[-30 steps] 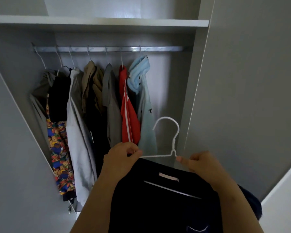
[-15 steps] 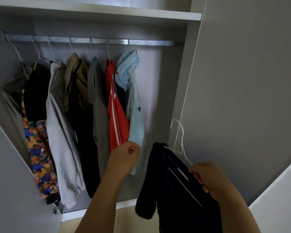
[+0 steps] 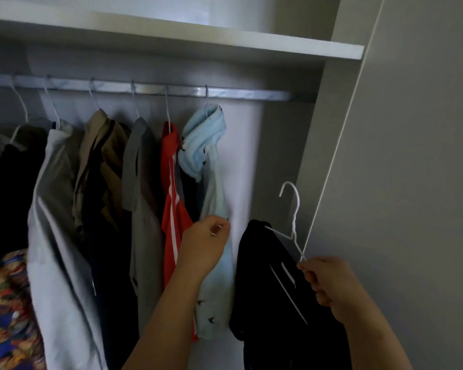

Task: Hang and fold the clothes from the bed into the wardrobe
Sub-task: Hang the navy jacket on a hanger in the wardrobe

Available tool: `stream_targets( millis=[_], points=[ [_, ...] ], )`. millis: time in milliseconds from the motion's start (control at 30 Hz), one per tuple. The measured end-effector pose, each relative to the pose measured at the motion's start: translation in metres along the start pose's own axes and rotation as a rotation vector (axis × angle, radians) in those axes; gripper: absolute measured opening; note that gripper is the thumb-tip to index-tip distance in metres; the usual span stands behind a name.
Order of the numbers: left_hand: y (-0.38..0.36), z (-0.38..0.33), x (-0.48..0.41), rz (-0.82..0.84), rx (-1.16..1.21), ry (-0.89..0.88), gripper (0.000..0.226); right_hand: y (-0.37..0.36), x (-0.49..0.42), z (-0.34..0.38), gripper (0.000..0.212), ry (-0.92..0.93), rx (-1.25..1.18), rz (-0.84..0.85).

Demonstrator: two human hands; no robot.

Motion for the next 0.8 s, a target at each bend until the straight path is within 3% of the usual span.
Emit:
stream_targets(
  millis=[200,333,500,633,800],
  points=[
    [0.001,0.001,-0.103,-0.042,-0.051,-0.137,0.013,-0.055,-0.069,0.07,0.039,0.074,0.007,-0.012],
    [-0.008,0.006,-0.157,0.059,-0.196,-0.177,0.029,-0.089,-0.104,0.11,0.039,0.16,0.013,-0.02],
    [-0.022,0.009,-0.196,0.0,-0.138,-0.11,0.043,-0.11,-0.141,0.152,0.041,0.215,-0.003,-0.064],
    [-0.033,0.013,-0.217,0.038,-0.176,-0.094,0.058,-0.12,-0.168,0.193,0.032,0.22,-0.033,-0.112],
    [-0.05,0.018,-0.229,-0.049,-0.207,-0.13,0.062,-0.129,-0.201,0.235,0.029,0.25,0.044,-0.123]
  ],
)
Point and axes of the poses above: each hand's wrist, its own x-axis away from the middle knuckle, its own y-axis out of the back of the hand, z = x × y, the point moved 1 cm from there along -x, towards the middle knuckle, and after that the axes turned 8 degrees about -z, right-handed, at the moved point
